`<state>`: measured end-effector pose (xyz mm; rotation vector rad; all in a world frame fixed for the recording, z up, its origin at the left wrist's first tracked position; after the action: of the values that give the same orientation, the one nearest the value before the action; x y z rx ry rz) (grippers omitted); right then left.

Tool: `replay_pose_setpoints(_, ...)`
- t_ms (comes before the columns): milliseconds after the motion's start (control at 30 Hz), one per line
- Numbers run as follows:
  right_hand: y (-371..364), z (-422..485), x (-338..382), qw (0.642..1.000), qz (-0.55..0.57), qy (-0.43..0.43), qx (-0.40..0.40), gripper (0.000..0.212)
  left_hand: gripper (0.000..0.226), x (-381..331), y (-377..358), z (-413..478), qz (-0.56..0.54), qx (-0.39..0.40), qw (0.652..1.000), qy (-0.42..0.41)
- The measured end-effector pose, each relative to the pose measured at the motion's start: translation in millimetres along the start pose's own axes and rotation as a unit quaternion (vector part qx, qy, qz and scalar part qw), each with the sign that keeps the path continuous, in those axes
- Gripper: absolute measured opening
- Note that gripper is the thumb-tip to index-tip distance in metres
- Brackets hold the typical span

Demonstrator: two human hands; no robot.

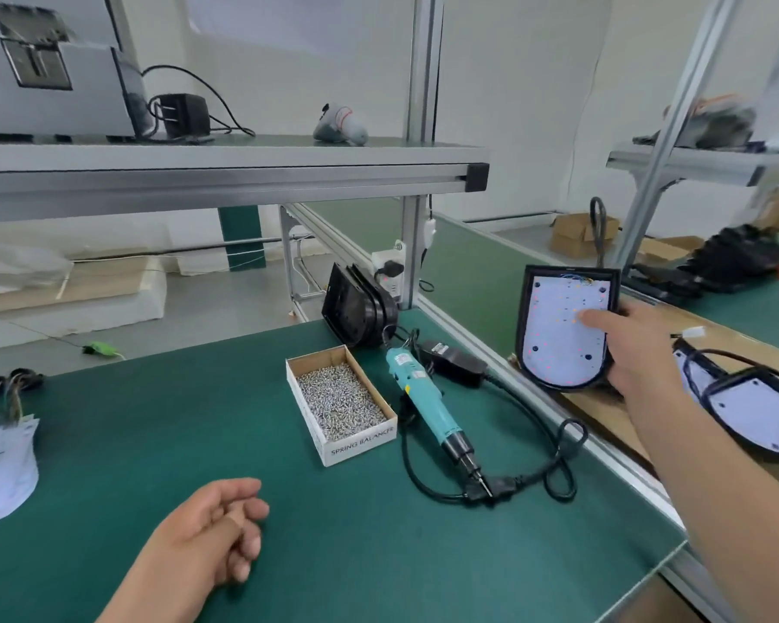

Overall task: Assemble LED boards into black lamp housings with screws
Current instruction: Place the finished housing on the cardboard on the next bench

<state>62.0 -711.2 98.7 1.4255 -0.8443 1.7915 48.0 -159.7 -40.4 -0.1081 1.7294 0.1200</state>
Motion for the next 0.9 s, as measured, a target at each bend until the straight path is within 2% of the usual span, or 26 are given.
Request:
replay_pose_setpoints(233, 84, 67, -11, 0.984, -0.067, -0.027, -0.163, 0.006, 0.020, -10, -9, -12, -0.021, 0.009, 0.999, 0.040)
replay_pose_setpoints(367, 113, 76, -21, 0.966, -0.058, -0.059, -0.246, 0.015, 0.015, -18, -9, -19, 0.008, 0.027, 0.999, 0.030)
replay_pose_setpoints(433, 120, 78, -27, 0.964, -0.070, -0.077, -0.244, 0.024, 0.011, -20, -7, -19, 0.023, 0.024, 0.999, 0.023)
replay_pose_setpoints(533, 123, 79, -31, 0.965, -0.107, -0.080, -0.228, 0.024, 0.011, -20, -5, -15, 0.038, 0.024, 0.999, -0.003)
replay_pose_setpoints(633, 120, 80, -31, 0.960, -0.149, -0.066, -0.227, 0.050, 0.025, -20, -5, -13, 0.064, 0.031, 0.997, -0.042)
replay_pose_setpoints(700, 117, 81, -33, 0.956, -0.165, -0.072, -0.233, 0.060, 0.024, -20, -7, -13, 0.068, 0.032, 0.996, -0.050)
replay_pose_setpoints(800, 110, 74, -32, 0.954, -0.162, -0.077, -0.241, 0.065, 0.019, -20, -9, -14, 0.055, 0.031, 0.996, -0.056)
replay_pose_setpoints(900, 108, 64, -30, 0.960, -0.122, -0.066, -0.243, 0.059, 0.018, -20, -10, -14, 0.047, 0.035, 0.997, -0.056)
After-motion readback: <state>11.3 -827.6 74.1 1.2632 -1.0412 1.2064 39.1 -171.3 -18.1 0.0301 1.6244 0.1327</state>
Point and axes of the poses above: each hand's wrist, its own z-axis towards the middle knuckle, its own y-axis out of the back of the hand, x = y × z, the point moved 6 cm from there along z, towards the middle knuckle, and after that the axes turned 14 degrees about -x, right-handed, at the moved point
